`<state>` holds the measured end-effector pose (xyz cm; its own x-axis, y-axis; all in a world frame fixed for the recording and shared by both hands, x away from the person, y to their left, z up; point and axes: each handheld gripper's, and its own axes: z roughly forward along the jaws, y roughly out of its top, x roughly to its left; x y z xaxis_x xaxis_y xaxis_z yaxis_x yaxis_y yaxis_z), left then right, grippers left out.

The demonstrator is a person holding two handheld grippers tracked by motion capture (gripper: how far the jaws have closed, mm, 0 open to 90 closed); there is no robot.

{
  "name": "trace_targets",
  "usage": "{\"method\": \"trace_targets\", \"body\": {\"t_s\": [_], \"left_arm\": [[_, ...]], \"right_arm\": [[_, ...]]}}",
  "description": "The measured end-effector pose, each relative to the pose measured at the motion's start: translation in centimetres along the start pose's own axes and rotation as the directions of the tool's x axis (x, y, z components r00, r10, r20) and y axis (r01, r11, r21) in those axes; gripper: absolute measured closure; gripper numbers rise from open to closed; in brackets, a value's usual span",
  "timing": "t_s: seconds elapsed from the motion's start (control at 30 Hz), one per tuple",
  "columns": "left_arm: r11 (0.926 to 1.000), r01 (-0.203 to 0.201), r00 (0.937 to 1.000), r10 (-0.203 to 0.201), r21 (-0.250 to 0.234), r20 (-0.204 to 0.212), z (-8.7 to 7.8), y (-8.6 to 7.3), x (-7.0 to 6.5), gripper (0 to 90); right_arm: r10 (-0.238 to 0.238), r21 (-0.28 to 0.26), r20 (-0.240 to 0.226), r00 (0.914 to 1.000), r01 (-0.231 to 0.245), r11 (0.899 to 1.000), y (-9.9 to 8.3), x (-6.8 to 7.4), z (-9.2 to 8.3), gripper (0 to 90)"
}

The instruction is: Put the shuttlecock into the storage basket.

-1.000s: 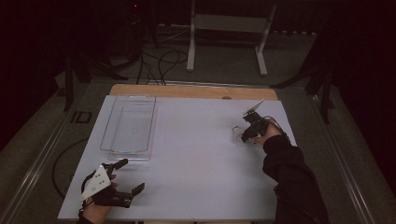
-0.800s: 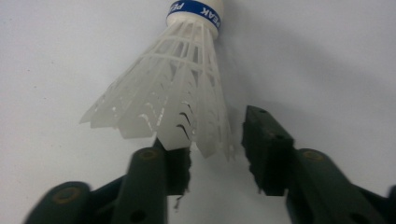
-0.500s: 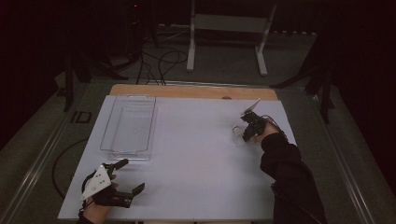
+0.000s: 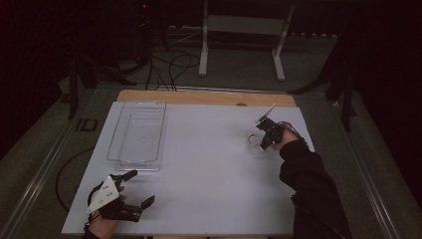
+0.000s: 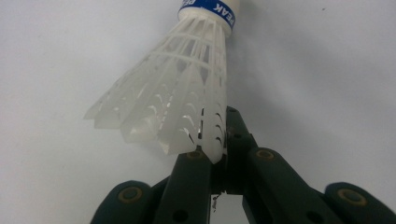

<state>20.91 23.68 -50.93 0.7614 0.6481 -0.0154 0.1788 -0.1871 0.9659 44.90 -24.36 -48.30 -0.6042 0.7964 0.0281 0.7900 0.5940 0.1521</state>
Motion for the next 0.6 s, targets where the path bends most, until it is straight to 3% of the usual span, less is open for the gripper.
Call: {"method": "trace_targets", "body": {"t_s": [0.33,0.53,0.6], "left_arm": [[1.0,-0.001,1.0,0.001,0.004,0.0,0.1,0.0,0.0,0.5],[1.0,-0.002,1.0,0.002,0.005,-0.001,0.1,0.0,-0.1,0.5],[1.0,-0.001,1.0,0.001,0.006,-0.002,0.1,0.0,-0.1,0.5]], "right_arm": [[-0.098,0.023,-0.053,0.9938,0.099,0.995,-0.6,0.7,-0.7,90.0],[-0.151,0.03,-0.068,0.9862,0.153,0.988,-1.1,1.3,-1.0,90.0],[-0.196,0.025,-0.077,0.9776,0.199,0.98,-1.5,1.5,-1.0,90.0]]}}
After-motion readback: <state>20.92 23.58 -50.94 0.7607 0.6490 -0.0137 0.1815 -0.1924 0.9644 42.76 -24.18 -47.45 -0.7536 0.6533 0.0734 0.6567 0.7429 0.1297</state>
